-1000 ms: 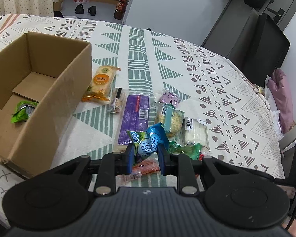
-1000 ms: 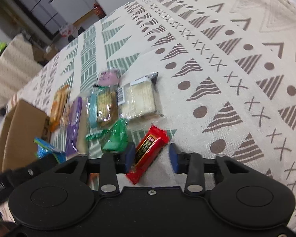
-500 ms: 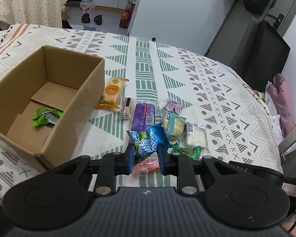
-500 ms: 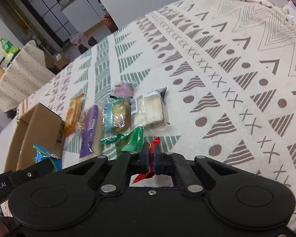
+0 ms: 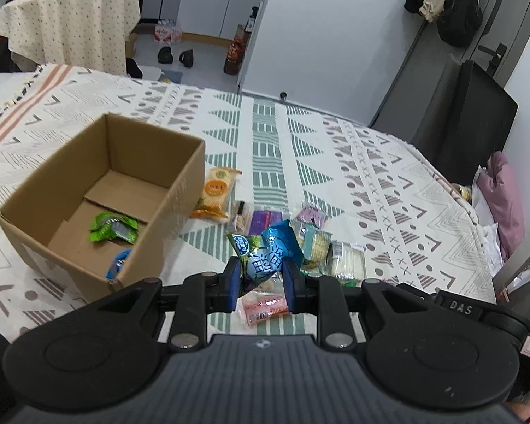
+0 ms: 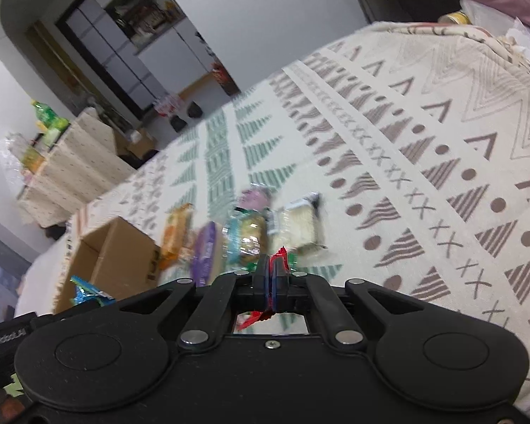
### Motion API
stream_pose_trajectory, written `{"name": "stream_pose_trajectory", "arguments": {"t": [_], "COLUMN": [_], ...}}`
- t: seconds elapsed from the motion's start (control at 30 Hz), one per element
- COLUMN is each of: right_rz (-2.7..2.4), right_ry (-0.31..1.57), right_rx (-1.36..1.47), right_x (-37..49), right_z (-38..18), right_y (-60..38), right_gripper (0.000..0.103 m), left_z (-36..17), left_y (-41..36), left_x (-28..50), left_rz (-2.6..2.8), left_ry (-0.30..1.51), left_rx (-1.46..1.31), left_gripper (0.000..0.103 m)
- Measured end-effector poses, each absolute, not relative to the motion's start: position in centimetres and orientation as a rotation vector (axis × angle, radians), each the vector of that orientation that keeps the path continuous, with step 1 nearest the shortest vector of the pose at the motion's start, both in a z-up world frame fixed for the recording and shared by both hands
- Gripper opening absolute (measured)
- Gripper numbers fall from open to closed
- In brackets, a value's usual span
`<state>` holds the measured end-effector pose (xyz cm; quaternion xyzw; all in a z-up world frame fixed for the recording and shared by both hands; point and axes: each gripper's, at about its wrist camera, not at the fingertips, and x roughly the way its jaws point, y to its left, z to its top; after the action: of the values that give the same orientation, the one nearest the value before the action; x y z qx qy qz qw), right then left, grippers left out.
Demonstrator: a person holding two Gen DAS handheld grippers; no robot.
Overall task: Organize snacks
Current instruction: 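Grasp the blue wrapper with left gripper while right gripper grasps red chocolate bar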
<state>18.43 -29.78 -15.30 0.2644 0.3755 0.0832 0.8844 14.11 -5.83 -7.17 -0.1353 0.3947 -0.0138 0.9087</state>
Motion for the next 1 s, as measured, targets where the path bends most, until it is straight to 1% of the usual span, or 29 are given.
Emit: {"name": "stream_pose_trajectory", "arguments": {"t": [0.17, 0.3, 0.37, 0.4, 0.43, 0.47, 0.5, 0.57, 0.63, 0.73, 0.8, 0.93, 0.97, 1.0], "right_rz": [0.236, 0.209, 0.188, 0.17, 0.148, 0.127, 0.111, 0.097, 0.084, 0.053, 0.037, 0.009, 0.005, 0.001], "right_ry": [0.741, 0.778, 0.826, 0.85, 0.869, 0.882, 0.898, 0.94, 0.983, 1.014, 1.022, 1.045, 1.054, 1.065], "right_rx": [0.549, 0.554, 0.597, 0.615, 0.62, 0.611, 0.599, 0.584, 0.564, 0.518, 0.491, 0.439, 0.427, 0.419], "right_x": [18.2, 18.4, 18.8, 18.9, 18.9, 18.9, 18.8, 18.8, 18.9, 19.3, 19.7, 20.6, 20.8, 20.9], "right_z": [-14.6, -15.1, -16.0, -16.4, -16.8, -17.1, -17.4, -18.1, -18.8, -19.4, -19.7, -20.6, -20.8, -21.1], "right_y": [-29.2, -29.2, -29.8, -30.1, -30.2, -30.2, -30.1, -29.7, -29.2, -28.3, -27.9, -27.0, -26.8, -26.7], "right_gripper": [0.0, 0.0, 0.006, 0.012, 0.024, 0.028, 0.03, 0.03, 0.033, 0.045, 0.047, 0.047, 0.046, 0.04], "left_z": [-6.5, -6.4, -6.5, -6.6, -6.8, -6.9, -7.1, -7.7, -8.2, -8.8, -9.0, -9.6, -9.9, -10.0], "left_y": [-4.7, -4.1, -3.9, -3.7, -3.6, -3.5, -3.4, -3.1, -2.9, -2.7, -2.7, -2.7, -2.7, -2.7], "left_x": [13.7, 13.5, 13.6, 13.6, 13.7, 13.8, 13.8, 14.0, 14.1, 14.4, 14.7, 15.3, 15.6, 15.7], "left_rz": [0.001, 0.011, 0.012, 0.012, 0.012, 0.012, 0.013, 0.014, 0.013, 0.003, -0.011, -0.033, -0.037, -0.039], "left_ry": [0.795, 0.793, 0.793, 0.793, 0.794, 0.795, 0.796, 0.805, 0.816, 0.826, 0.824, 0.835, 0.842, 0.847], "left_rx": [-0.295, -0.299, -0.304, -0.308, -0.313, -0.318, -0.323, -0.334, -0.343, -0.356, -0.355, -0.349, -0.348, -0.347], "left_gripper": [0.024, 0.024, 0.024, 0.024, 0.024, 0.024, 0.024, 0.024, 0.024, 0.024, 0.024, 0.024, 0.024, 0.024]}}
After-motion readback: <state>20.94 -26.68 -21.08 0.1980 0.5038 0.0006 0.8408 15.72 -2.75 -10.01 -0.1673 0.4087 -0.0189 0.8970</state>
